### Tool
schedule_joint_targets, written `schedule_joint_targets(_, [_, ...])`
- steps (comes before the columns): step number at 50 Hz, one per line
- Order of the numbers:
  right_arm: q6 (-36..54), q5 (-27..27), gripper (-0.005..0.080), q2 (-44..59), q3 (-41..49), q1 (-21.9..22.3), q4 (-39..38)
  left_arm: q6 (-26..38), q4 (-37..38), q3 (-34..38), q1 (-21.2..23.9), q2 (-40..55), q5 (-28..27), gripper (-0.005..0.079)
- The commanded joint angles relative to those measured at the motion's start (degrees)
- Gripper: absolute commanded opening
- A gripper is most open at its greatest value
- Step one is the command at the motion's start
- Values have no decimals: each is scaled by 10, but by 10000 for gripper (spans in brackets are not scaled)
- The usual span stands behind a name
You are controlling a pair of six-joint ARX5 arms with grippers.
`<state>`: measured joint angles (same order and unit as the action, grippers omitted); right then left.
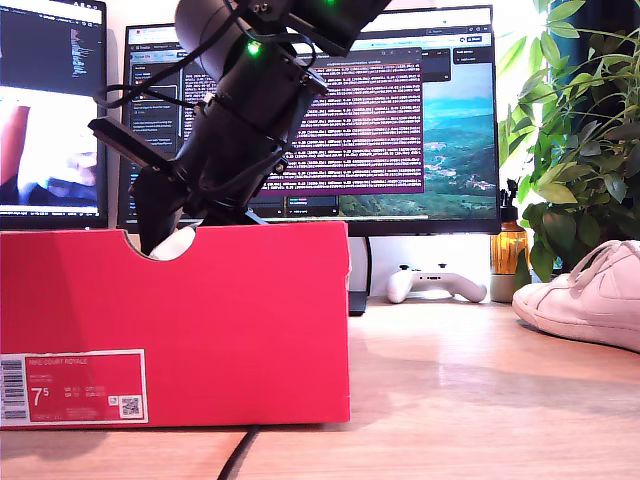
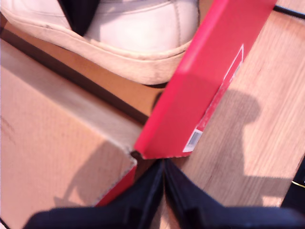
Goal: Pack the white shoes by picking the first shoe and placing it inside the red shoebox, left side, then picking and rotating the second shoe and placing it in the shoebox
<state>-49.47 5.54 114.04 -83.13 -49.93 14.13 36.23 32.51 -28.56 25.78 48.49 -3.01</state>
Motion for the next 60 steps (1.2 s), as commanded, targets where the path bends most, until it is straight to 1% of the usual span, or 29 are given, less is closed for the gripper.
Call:
schedule_joint_targets(1, [4,0,59,-1,-21,1,-13,-2,-4,-8,2,2,-2,-19])
schedule_joint_targets(6, [3,5,206,-1,-21,1,-17,-2,-4,-8,2,2,-2,-19])
schedule_joint_targets(9, [3,16,251,-1,-21,1,-24,-2,-4,-8,2,2,-2,-19])
schedule_joint_targets(13, [0,35,253,-1,-21,0,-41,-2,-4,-8,2,2,-2,-19])
schedule_joint_targets(20, [0,42,253,-1,-21,-3,-62,-2,-4,-8,2,2,-2,-19])
schedule_joint_targets(27, [2,52,253,-3,-40,3,-45,-2,-4,-8,2,2,-2,-19])
schedule_joint_targets(32, [23,68,253,-10,-73,15,-2,-2,-4,-8,2,2,-2,-19])
schedule_joint_targets(37, [68,69,253,-20,-113,35,61,-2,-4,-8,2,2,-2,-19])
schedule_joint_targets(42, [85,71,253,-24,-153,59,120,-2,-4,-8,2,2,-2,-19])
schedule_joint_targets(44, [90,81,253,-24,-169,70,144,-2,-4,-8,2,2,-2,-19])
schedule_joint_targets(51, [112,159,250,-24,-210,119,237,-2,-5,-8,2,2,-6,-19])
schedule_joint_targets(53, [125,169,250,-24,-216,132,261,-2,-4,-8,2,2,-6,-19])
schedule_joint_targets(56, [128,160,250,-26,-220,150,299,-2,-4,-8,2,2,-6,-19])
schedule_joint_targets(58, [117,142,250,-27,-220,160,326,-2,-4,-8,2,2,-6,-19])
schedule_joint_targets(60, [108,108,250,-27,-220,167,357,-2,-5,-8,2,2,-6,-19])
